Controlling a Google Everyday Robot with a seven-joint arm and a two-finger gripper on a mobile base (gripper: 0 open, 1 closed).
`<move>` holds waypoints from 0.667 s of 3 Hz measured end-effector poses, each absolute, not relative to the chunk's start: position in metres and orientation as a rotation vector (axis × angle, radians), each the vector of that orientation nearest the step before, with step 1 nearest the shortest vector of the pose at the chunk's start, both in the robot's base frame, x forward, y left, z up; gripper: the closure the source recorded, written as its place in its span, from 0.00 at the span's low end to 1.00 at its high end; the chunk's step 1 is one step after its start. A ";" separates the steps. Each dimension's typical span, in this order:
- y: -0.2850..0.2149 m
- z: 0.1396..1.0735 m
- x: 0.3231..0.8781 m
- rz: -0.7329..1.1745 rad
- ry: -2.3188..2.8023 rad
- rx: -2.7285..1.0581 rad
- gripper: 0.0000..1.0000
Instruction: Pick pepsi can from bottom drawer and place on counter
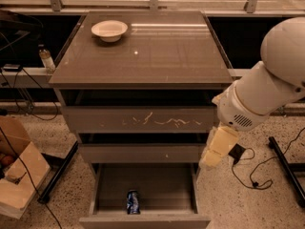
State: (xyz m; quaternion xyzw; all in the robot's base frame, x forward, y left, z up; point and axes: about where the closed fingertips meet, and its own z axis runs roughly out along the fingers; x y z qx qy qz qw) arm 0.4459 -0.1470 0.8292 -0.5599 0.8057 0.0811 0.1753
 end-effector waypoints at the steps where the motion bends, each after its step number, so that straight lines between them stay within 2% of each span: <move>1: -0.148 0.825 0.448 0.226 2.316 -1.548 0.00; 2: -0.137 0.792 0.458 0.258 2.388 -1.467 0.00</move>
Offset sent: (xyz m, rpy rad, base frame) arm 0.0307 0.0229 -0.0833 0.0447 0.1035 -0.2371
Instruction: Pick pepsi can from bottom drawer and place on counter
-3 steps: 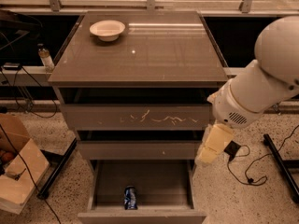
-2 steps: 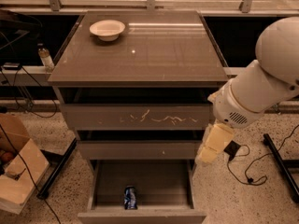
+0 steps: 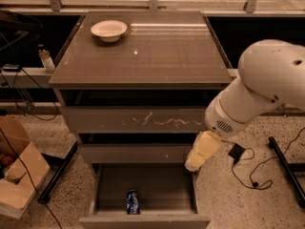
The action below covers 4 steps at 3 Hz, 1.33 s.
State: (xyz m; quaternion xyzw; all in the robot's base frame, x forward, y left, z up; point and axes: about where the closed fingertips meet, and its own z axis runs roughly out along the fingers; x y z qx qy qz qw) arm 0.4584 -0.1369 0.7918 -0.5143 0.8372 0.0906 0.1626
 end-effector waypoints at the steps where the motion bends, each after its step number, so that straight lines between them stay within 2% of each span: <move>1: -0.115 0.753 0.474 0.301 2.449 -1.391 0.00; 2: -0.088 0.702 0.489 0.374 2.524 -1.314 0.00; 4: -0.068 0.618 0.494 0.519 2.651 -1.137 0.00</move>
Offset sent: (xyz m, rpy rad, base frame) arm 0.0455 0.0702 -0.1257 0.0788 0.1579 -0.1622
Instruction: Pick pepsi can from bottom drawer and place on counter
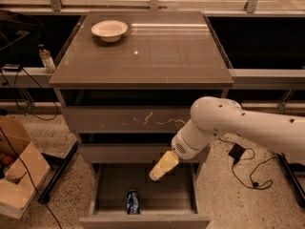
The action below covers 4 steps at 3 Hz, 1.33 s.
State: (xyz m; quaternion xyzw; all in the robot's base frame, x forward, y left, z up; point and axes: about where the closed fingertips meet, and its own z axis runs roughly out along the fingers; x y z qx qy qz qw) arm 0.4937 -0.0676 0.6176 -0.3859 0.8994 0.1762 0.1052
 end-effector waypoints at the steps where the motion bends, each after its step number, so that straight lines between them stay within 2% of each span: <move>1: -0.068 0.618 0.494 0.520 2.651 -1.137 0.00; 4: -0.021 0.532 0.504 0.774 2.713 -0.880 0.00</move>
Offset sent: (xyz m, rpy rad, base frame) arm 0.0056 0.0165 -0.0631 0.1185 0.1086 -0.1539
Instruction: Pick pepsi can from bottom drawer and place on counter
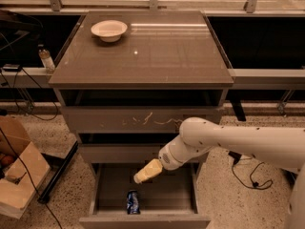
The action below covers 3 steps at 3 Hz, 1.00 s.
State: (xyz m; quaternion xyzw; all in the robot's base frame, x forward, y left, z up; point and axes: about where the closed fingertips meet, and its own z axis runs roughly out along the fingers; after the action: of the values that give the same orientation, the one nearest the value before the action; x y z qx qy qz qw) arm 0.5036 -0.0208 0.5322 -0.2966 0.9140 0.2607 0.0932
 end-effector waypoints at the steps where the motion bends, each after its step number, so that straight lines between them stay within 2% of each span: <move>1: 0.003 0.502 0.511 0.860 2.714 -0.810 0.00; 2: 0.025 0.461 0.515 0.957 2.737 -0.728 0.00; 3: 0.026 0.461 0.515 0.957 2.737 -0.728 0.00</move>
Offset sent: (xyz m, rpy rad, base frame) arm 0.0223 0.0672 -0.1063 0.1632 0.1410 -0.1292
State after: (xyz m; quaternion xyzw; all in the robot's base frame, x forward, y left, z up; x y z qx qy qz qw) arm 0.5148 0.0255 0.4607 -0.2429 0.9129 0.3192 0.0759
